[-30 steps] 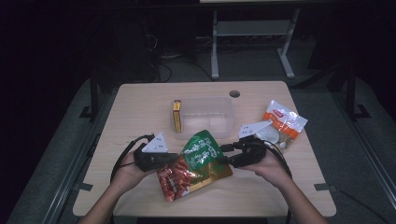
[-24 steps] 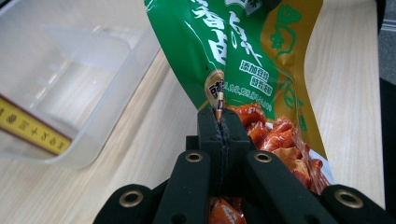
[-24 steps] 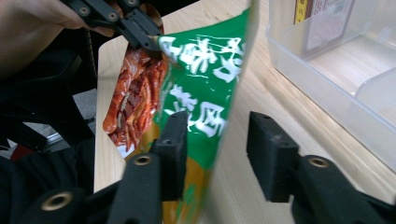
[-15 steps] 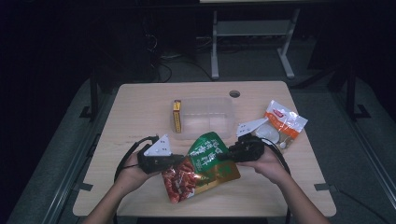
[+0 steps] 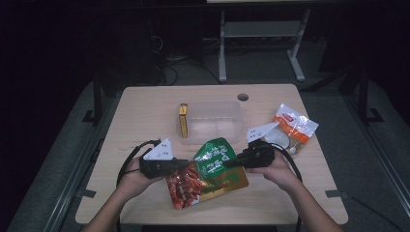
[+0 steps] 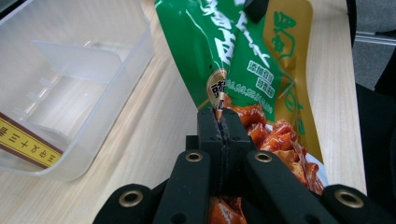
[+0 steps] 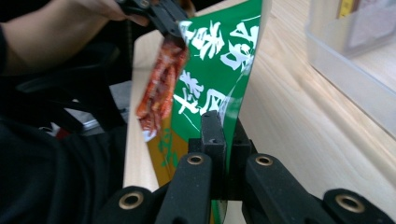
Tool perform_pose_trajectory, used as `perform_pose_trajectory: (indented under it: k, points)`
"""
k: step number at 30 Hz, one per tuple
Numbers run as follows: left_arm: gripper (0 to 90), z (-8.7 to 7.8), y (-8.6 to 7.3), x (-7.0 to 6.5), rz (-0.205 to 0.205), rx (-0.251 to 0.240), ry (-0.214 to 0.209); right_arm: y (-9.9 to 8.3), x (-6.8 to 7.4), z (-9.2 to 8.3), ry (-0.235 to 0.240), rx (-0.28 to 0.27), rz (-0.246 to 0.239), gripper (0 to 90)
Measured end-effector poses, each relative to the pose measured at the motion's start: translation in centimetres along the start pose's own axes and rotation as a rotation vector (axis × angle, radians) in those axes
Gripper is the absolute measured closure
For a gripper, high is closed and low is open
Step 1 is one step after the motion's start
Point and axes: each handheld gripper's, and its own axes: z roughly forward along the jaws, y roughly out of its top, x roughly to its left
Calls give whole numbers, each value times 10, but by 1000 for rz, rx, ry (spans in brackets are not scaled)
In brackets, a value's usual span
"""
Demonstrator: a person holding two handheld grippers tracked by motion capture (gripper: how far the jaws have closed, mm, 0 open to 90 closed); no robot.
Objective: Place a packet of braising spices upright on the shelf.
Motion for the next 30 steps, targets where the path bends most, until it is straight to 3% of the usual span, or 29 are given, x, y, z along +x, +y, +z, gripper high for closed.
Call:
perform_pose_trajectory:
  k: [2,3,9,16,18,20,23,24,27,30]
  points:
    - [896,1,-2,1,2,2,-5,0,0,0,9,-2,-4,900]
    - [896,1,-3,1,3,0,-9,0,1,-2,36,-7,1,900]
    - [899,0,-5,3,16,-8,-21,2,4,-4,63,-26,-14,900]
    - [874,-1,-4,3,15,-20,-24,9,9,-11,68,-54,-41,900]
    - [746,-1,-4,3,6,-19,-12,14,13,-13,63,-48,-55,900]
    - [709,-5,-4,6,-20,-52,3,17,15,-14,56,-52,-63,900]
    - [537,-13,-4,10,-54,-87,-23,18,15,-16,67,-73,-55,900]
    - [537,-16,-3,10,-51,-89,-13,18,15,-16,67,-73,-55,900]
    - [413,-19,-5,8,-64,-87,-7,23,18,-22,57,-90,-74,900]
    - [372,-21,-7,7,-67,-77,12,27,20,-25,51,-92,-86,900]
